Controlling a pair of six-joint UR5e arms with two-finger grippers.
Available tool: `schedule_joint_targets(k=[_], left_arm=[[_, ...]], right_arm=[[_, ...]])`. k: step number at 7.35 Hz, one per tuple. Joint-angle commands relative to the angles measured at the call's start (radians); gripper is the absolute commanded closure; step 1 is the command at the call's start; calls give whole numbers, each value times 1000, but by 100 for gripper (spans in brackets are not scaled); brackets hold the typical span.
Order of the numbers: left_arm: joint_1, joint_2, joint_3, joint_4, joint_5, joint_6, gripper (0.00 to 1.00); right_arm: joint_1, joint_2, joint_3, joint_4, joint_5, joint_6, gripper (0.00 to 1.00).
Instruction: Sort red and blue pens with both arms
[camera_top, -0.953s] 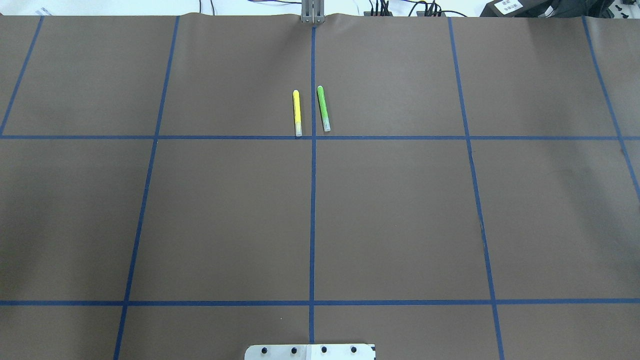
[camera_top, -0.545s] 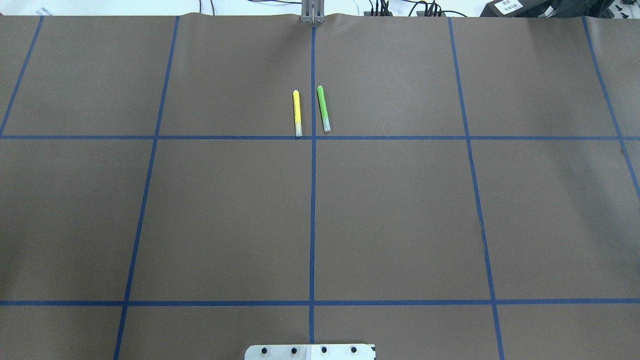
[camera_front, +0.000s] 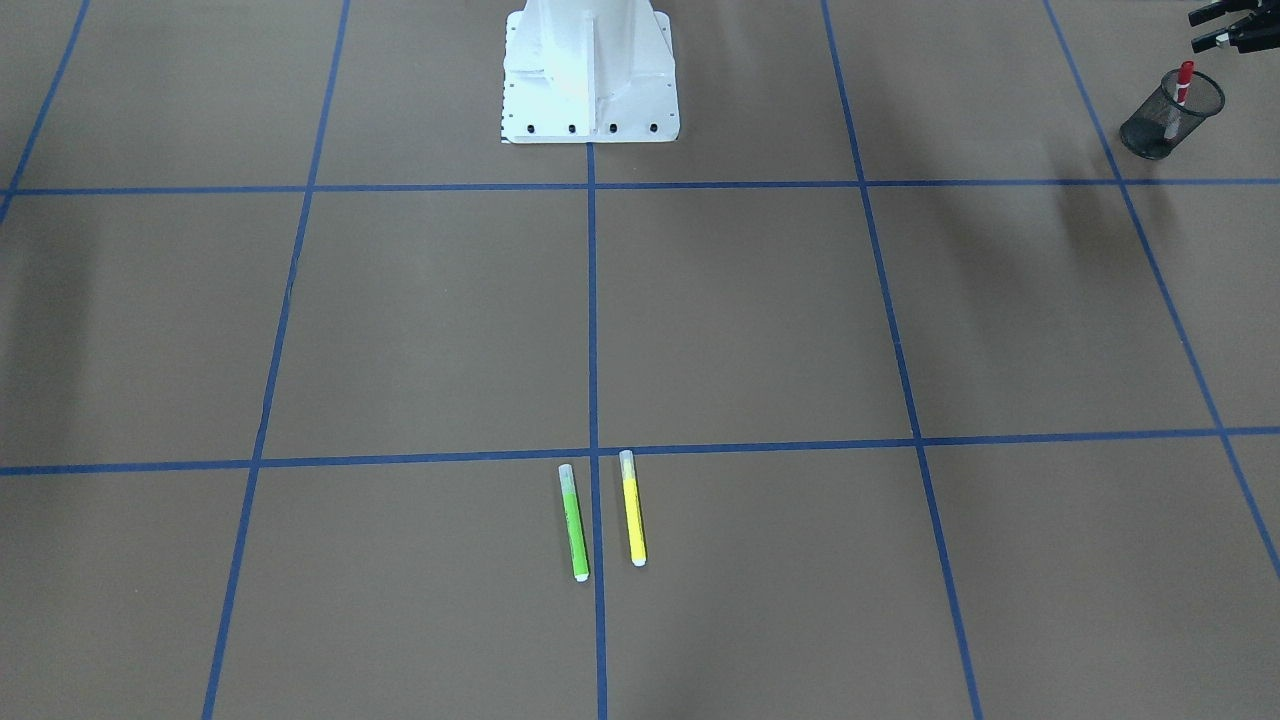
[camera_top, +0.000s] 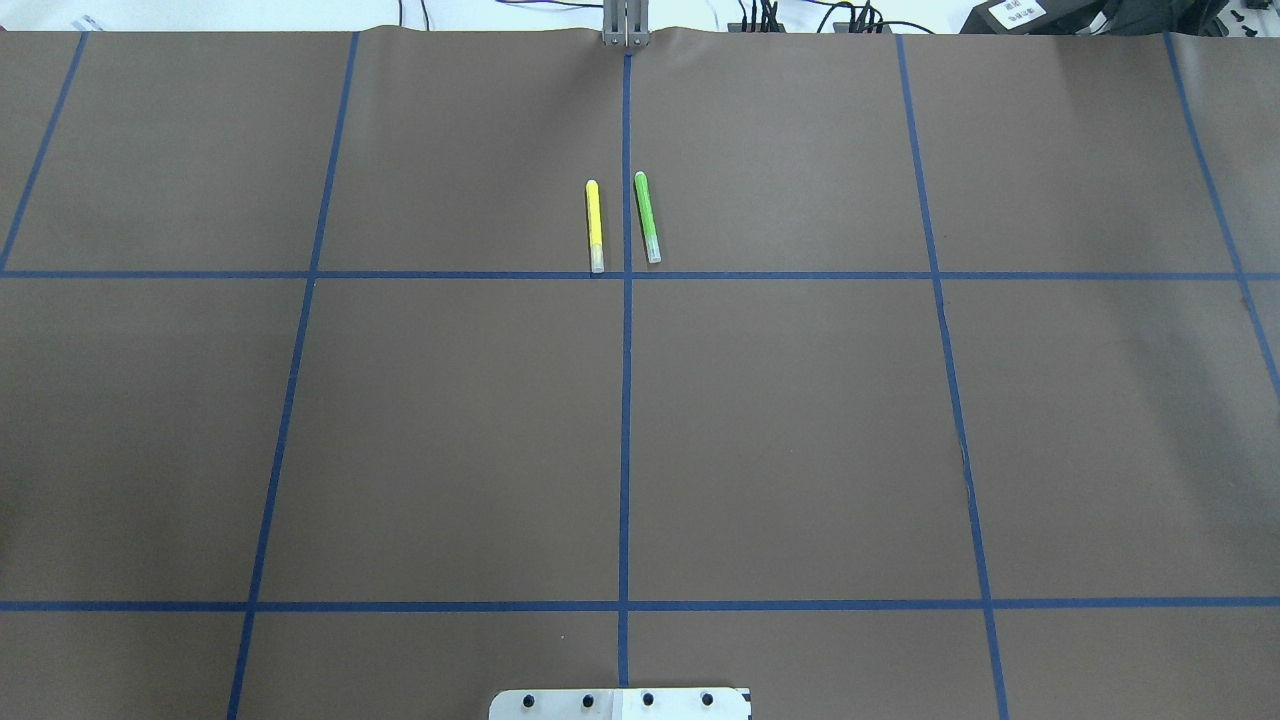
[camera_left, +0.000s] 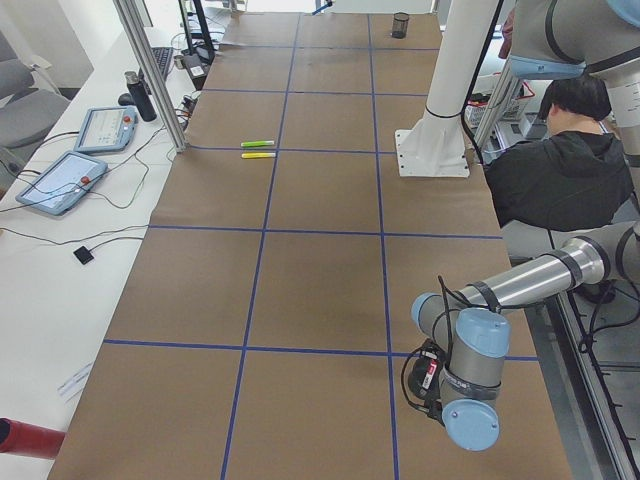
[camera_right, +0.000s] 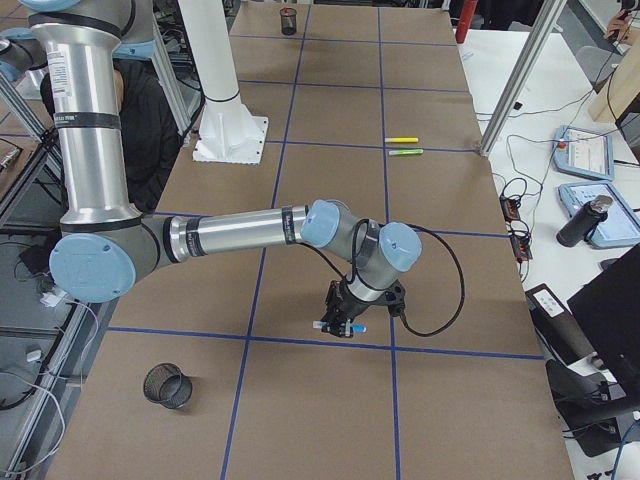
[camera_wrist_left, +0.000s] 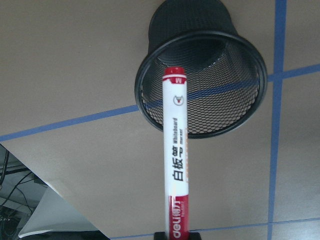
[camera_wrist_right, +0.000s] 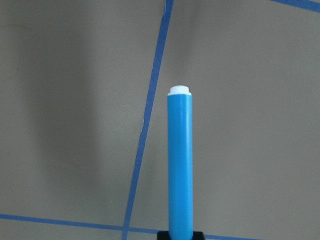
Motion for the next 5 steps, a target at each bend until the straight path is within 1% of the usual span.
schedule_joint_targets(k=[1,2,3,4,5], left_arm=[[0,-48,3,-5,-22,-2,0],[2,-99,6,-10,-39,-2,0],[2,-149,7,-46,-58,-3,0],[2,-202,15,-121,-58,-12,0],[3,-266,24,-148,-58,-12,0]], right_arm=[[34,-8,7,-56,1,-11,100],[43,-23,26,-84,3,-12,100],[67,-32,50,-144,1,-14,100],[83,-67,84,-187,1,-22,100],[95,-116,93,-201,1,-57,100]])
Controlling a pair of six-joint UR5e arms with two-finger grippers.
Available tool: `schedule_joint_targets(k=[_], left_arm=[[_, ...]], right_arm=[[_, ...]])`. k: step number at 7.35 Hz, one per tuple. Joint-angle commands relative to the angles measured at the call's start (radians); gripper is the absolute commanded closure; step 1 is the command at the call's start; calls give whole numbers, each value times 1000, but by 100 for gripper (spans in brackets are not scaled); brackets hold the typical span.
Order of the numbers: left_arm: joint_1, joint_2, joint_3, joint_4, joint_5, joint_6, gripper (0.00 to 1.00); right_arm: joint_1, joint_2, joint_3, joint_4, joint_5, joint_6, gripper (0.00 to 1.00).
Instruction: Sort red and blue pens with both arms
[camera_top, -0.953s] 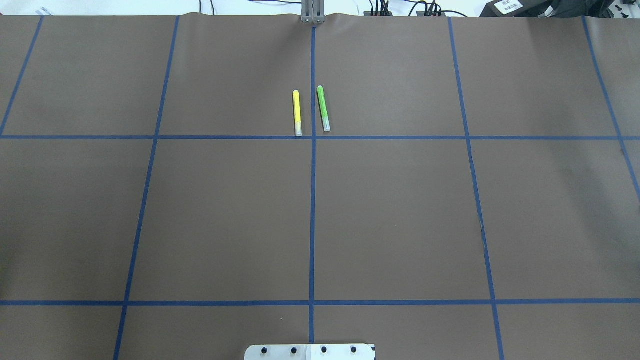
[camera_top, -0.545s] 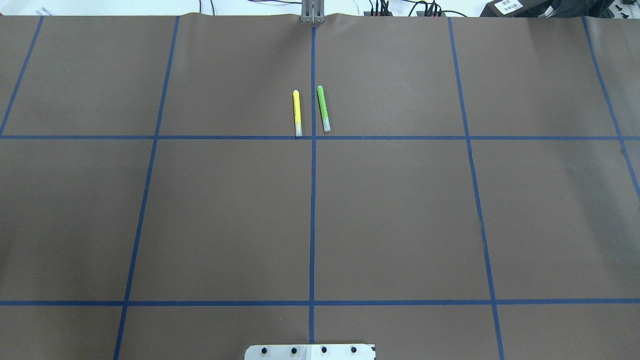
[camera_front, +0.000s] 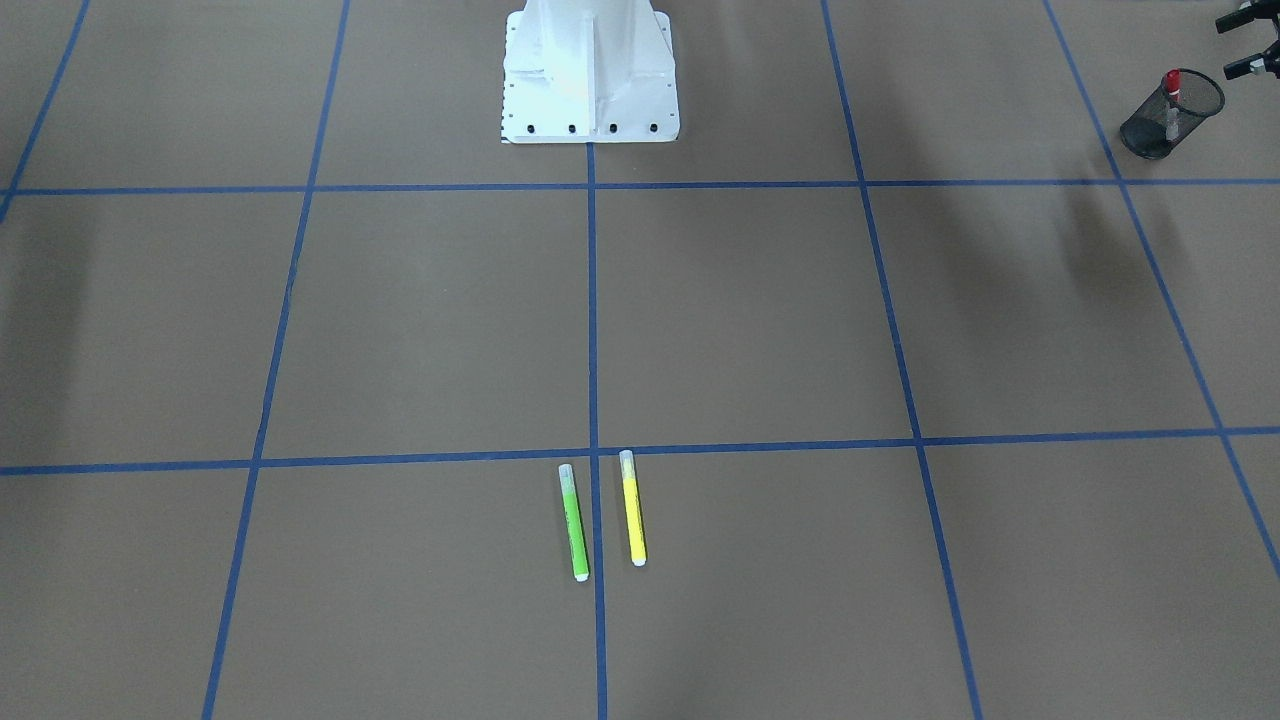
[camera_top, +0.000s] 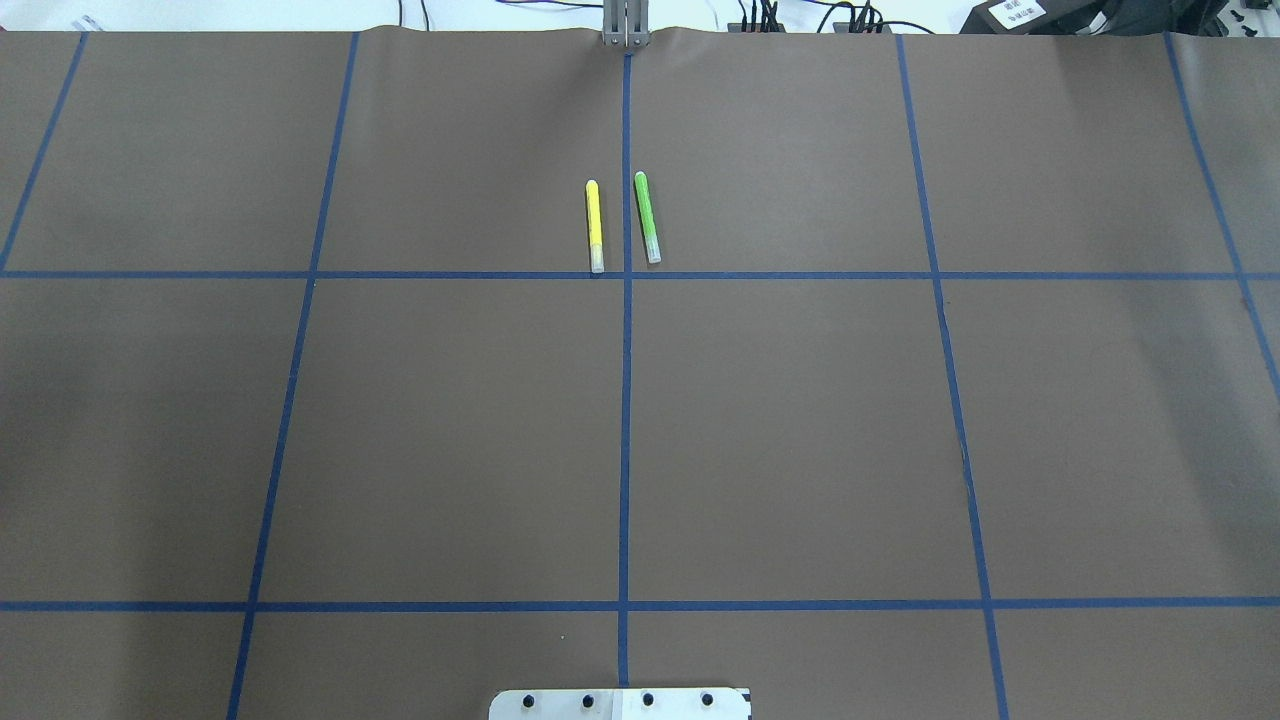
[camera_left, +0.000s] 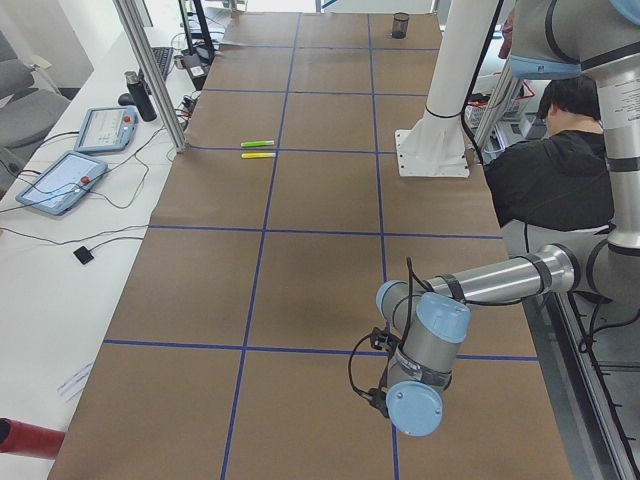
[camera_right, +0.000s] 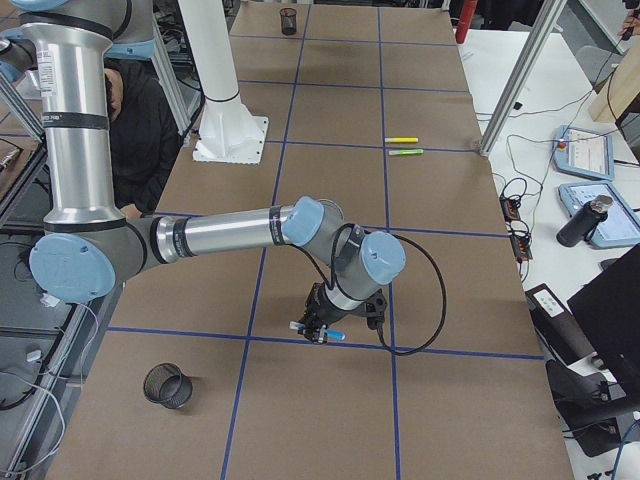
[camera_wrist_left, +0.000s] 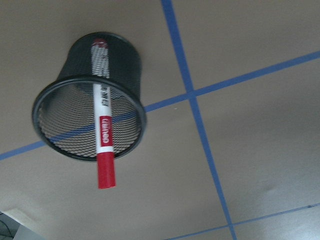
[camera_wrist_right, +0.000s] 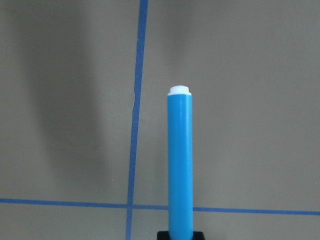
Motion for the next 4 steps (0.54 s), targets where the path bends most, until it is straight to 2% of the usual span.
schedule_joint_targets(k=[1,2,4], left_arm=[[1,-147,8,-51,-2,-5,0],[4,-206,8,-51,-2,-6,0],[7,-234,8,-122,-2,-37,0]], right_arm=[[44,-111,20,-37,-8,-60,100],[72,-179,17,-37,-20,-64,100],[129,-277,9,-37,-41,-155,100]])
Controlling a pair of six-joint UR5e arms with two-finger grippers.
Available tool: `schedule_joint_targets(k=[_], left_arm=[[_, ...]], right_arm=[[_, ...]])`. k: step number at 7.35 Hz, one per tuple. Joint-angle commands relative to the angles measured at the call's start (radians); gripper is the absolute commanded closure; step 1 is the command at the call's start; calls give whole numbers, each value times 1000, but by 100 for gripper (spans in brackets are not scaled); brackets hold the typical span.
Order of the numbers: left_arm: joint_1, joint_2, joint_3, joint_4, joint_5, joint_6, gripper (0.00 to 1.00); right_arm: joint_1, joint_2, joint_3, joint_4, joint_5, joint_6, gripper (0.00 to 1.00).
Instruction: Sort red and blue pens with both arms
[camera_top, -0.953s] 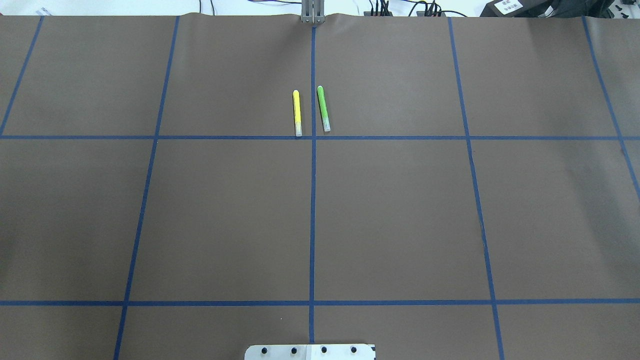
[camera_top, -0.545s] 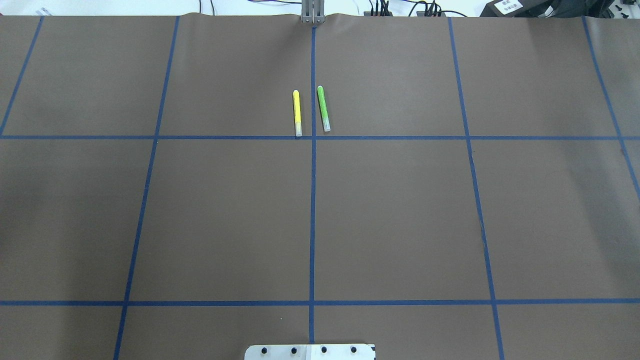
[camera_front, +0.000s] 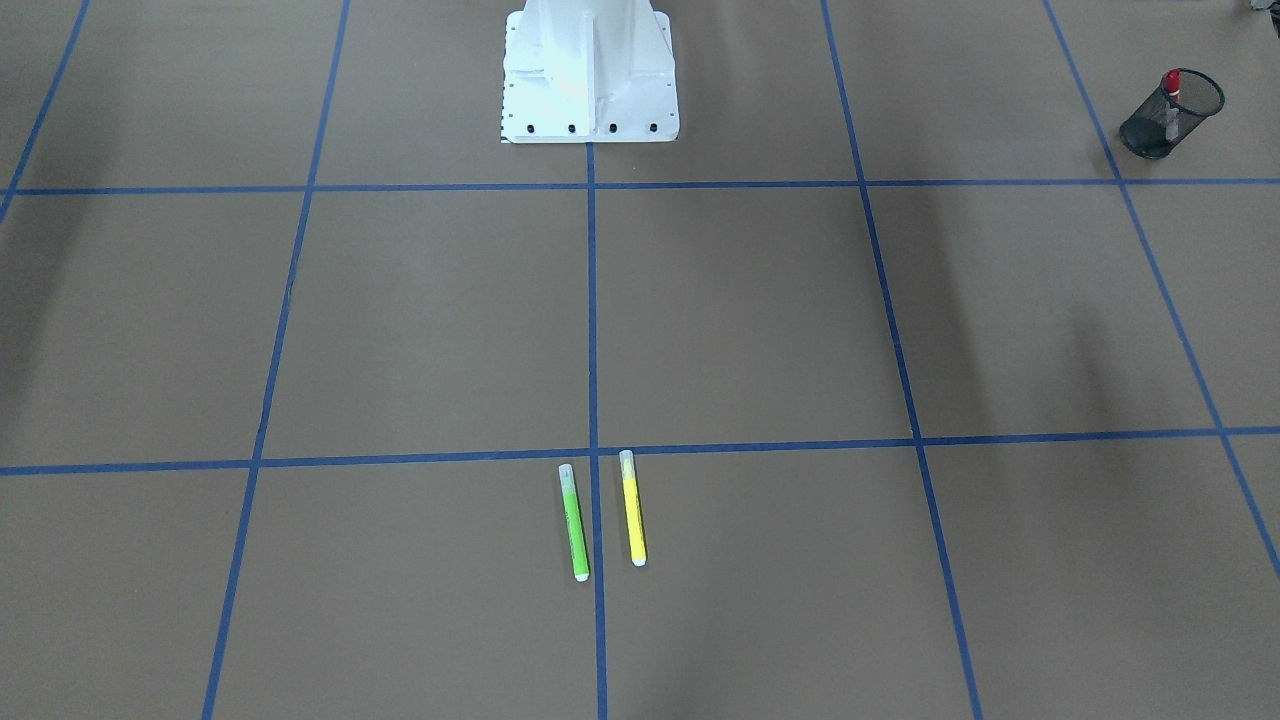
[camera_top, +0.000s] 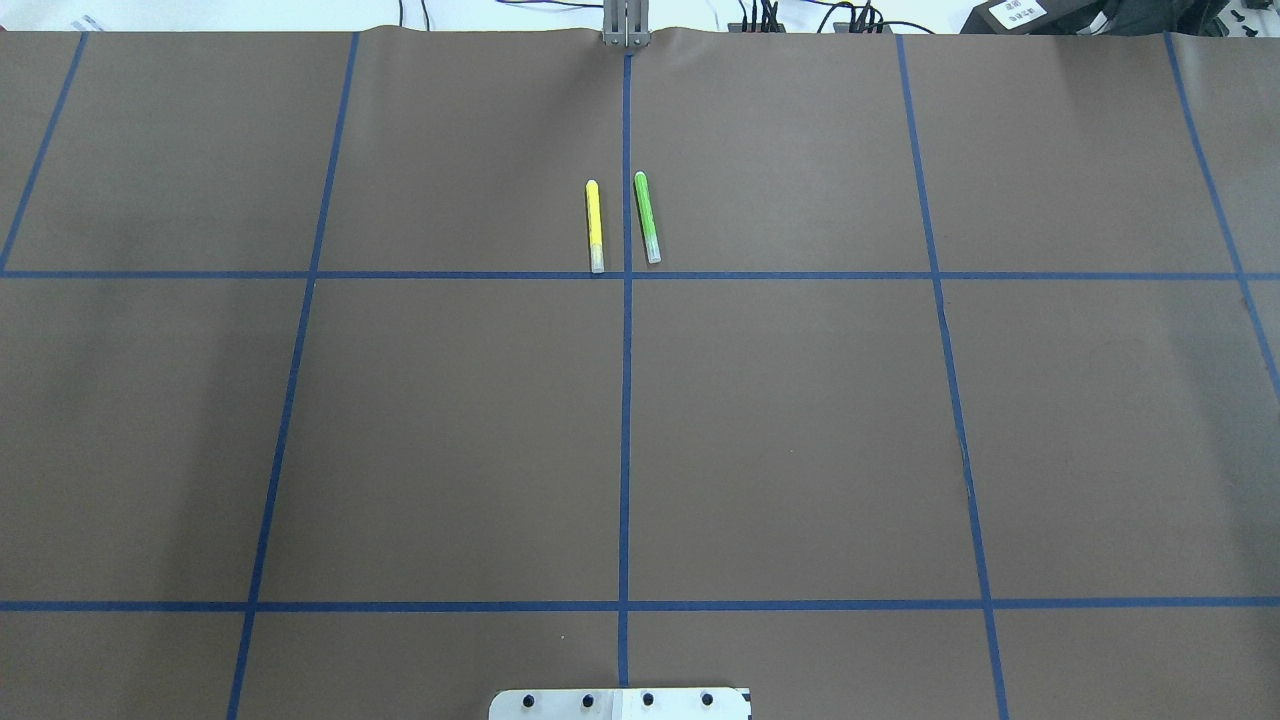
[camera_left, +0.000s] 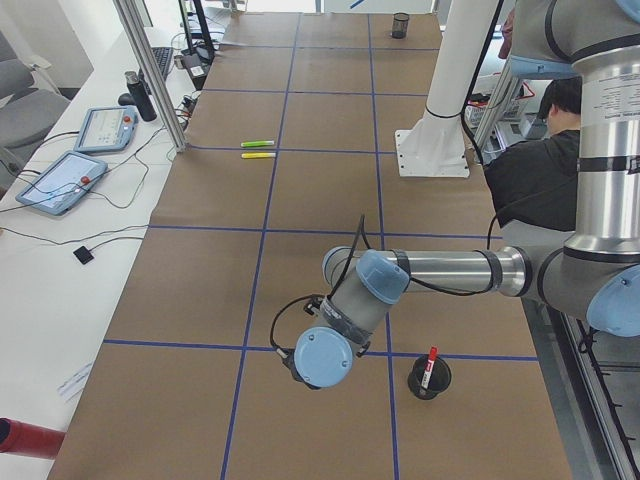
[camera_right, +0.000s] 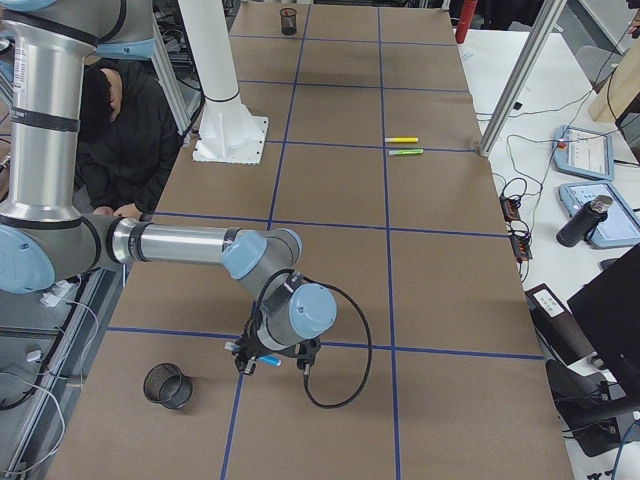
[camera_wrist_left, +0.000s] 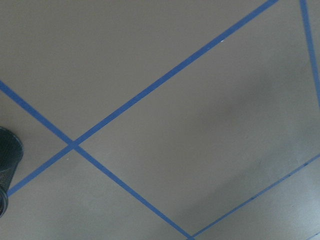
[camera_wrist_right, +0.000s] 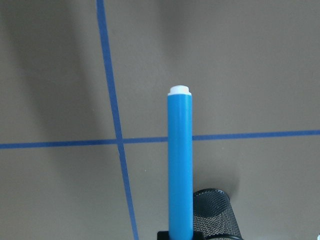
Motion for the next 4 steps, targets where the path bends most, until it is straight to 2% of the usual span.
schedule_joint_targets(k=[1,3,4], left_arm=[[6,-21,-1,-126,-1,-81,0],[9,-19,67,-326,1,-176,0],[11,-21,96,-369,1,-178,0]], right_arm=[[67,-109,-7,-2,-46,-84,100],[208,-126,-10,-135,-156,-200,100],[265,-128,-11,-178,-214,-220,100]])
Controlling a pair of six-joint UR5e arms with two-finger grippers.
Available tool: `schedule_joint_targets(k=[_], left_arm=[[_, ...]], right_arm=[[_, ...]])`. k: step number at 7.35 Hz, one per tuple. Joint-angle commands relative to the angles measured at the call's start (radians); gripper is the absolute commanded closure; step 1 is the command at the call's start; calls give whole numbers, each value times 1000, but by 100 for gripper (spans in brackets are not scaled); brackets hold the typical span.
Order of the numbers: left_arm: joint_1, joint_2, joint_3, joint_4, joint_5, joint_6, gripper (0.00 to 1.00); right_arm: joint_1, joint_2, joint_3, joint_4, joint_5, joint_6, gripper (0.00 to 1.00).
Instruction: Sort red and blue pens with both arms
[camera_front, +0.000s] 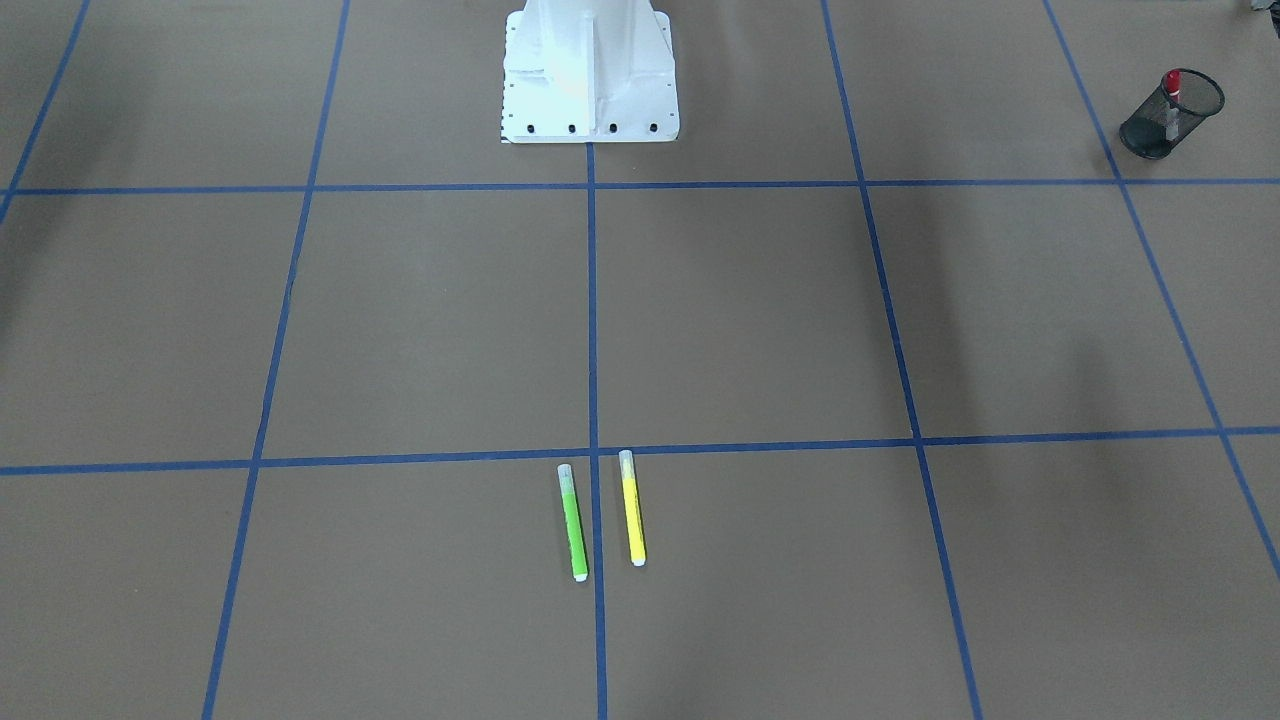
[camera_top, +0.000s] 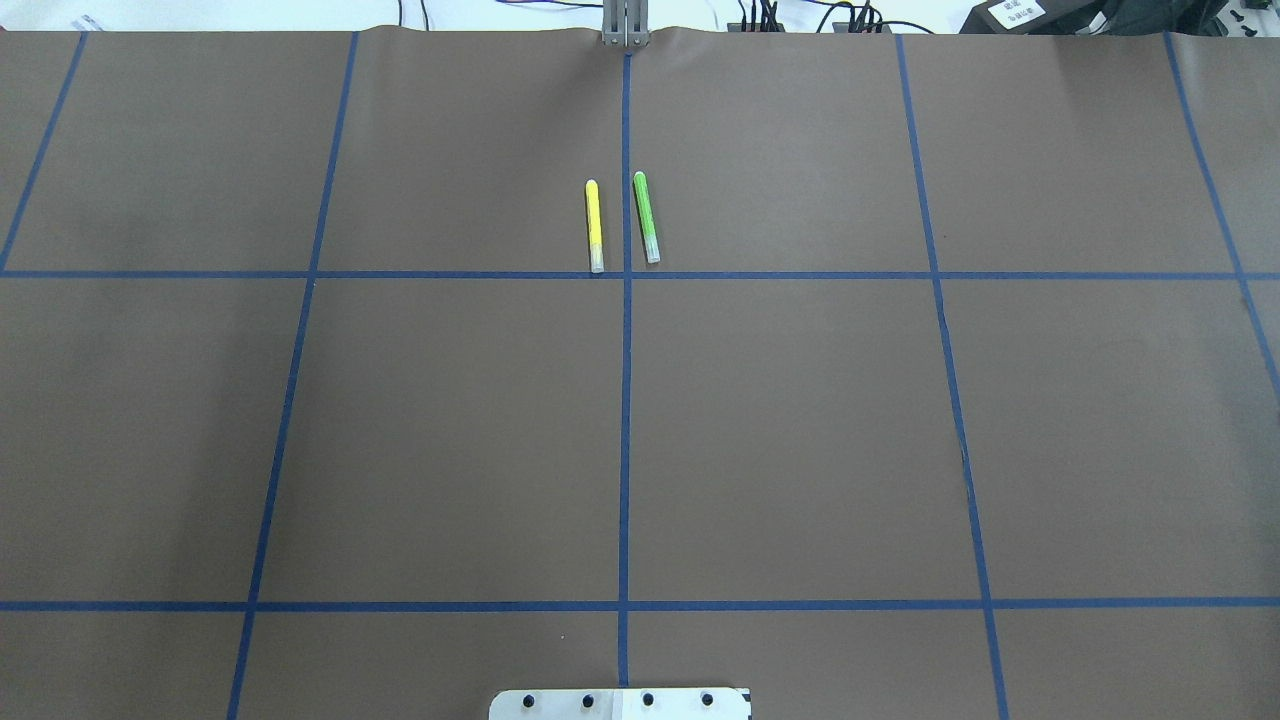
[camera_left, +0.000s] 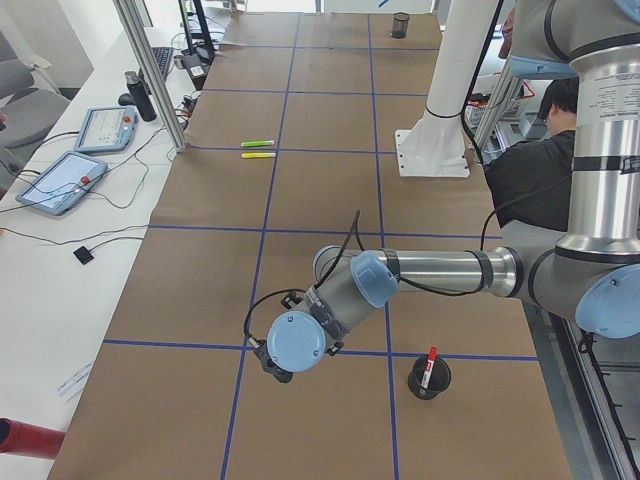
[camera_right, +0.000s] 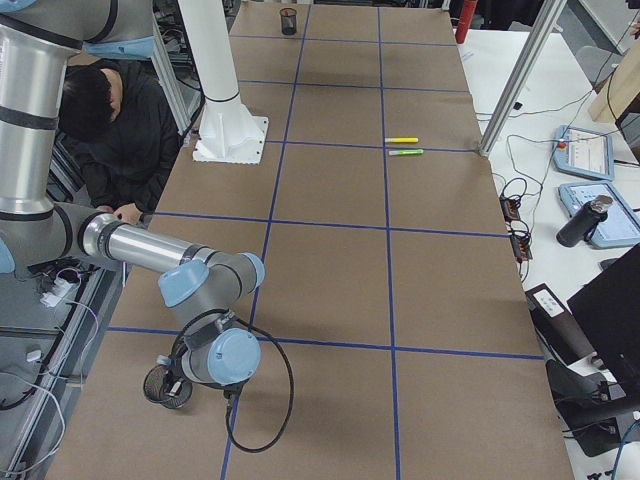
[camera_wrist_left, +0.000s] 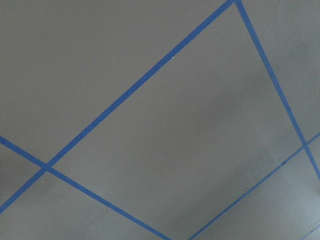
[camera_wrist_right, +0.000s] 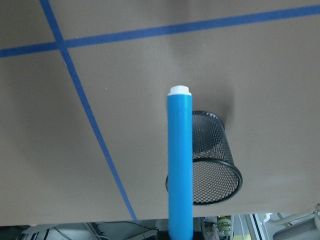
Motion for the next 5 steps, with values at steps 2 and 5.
schedule_joint_targets(k=[2,5], left_arm=[[6,-1,43,-89,-1,-19,0],[6,-10,41,-89,-1,-19,0]], right_arm=[[107,-25,-84,-70,-81,-43,100],[107,-13,-175,-66,-64,-32,100]])
